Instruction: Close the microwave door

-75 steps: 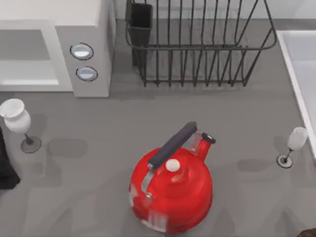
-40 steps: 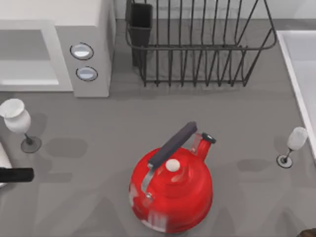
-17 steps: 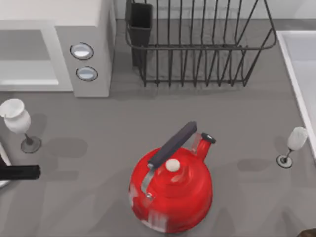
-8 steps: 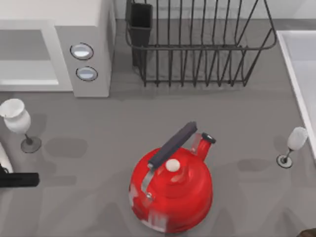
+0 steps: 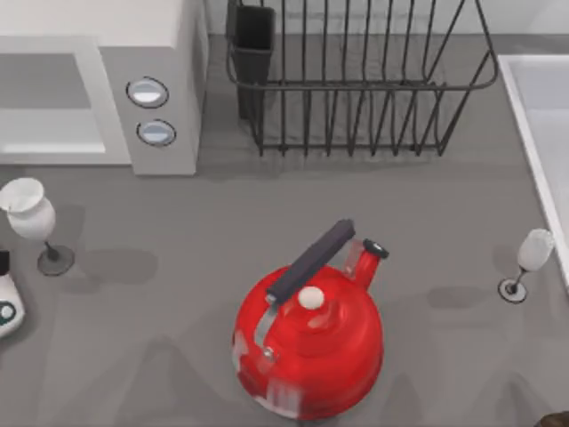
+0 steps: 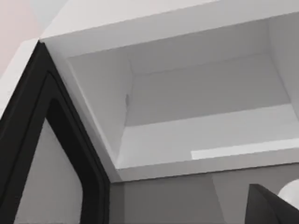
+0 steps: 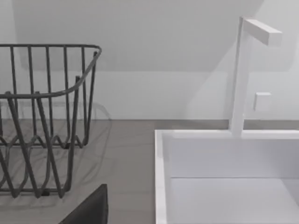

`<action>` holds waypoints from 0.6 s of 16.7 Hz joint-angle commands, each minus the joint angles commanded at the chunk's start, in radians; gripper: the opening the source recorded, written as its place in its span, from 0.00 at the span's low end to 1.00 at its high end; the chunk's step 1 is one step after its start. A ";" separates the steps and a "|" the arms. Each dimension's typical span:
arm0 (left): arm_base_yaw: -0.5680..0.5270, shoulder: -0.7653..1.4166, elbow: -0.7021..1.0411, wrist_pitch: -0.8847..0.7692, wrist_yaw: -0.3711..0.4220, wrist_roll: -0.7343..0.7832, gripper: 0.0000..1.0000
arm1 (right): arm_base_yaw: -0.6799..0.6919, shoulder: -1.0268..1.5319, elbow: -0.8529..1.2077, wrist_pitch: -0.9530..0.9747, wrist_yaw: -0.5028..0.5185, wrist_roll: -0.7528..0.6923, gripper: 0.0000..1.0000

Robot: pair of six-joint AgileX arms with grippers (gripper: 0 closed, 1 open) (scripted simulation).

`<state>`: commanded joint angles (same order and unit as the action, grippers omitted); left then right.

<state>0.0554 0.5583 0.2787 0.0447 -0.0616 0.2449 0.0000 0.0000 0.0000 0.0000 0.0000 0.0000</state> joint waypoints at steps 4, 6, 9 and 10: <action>0.302 0.386 0.291 -0.191 0.207 0.196 0.00 | 0.000 0.000 0.000 0.000 0.000 0.000 1.00; 0.454 0.578 0.444 -0.301 0.316 0.298 0.00 | 0.000 0.000 0.000 0.000 0.000 0.000 1.00; 0.665 0.829 0.661 -0.467 0.470 0.436 0.00 | 0.000 0.000 0.000 0.000 0.000 0.000 1.00; 0.727 0.898 0.727 -0.520 0.517 0.476 0.00 | 0.000 0.000 0.000 0.000 0.000 0.000 1.00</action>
<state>0.7825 1.4562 1.0052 -0.4757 0.4555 0.7213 0.0000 0.0000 0.0000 0.0000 0.0000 0.0000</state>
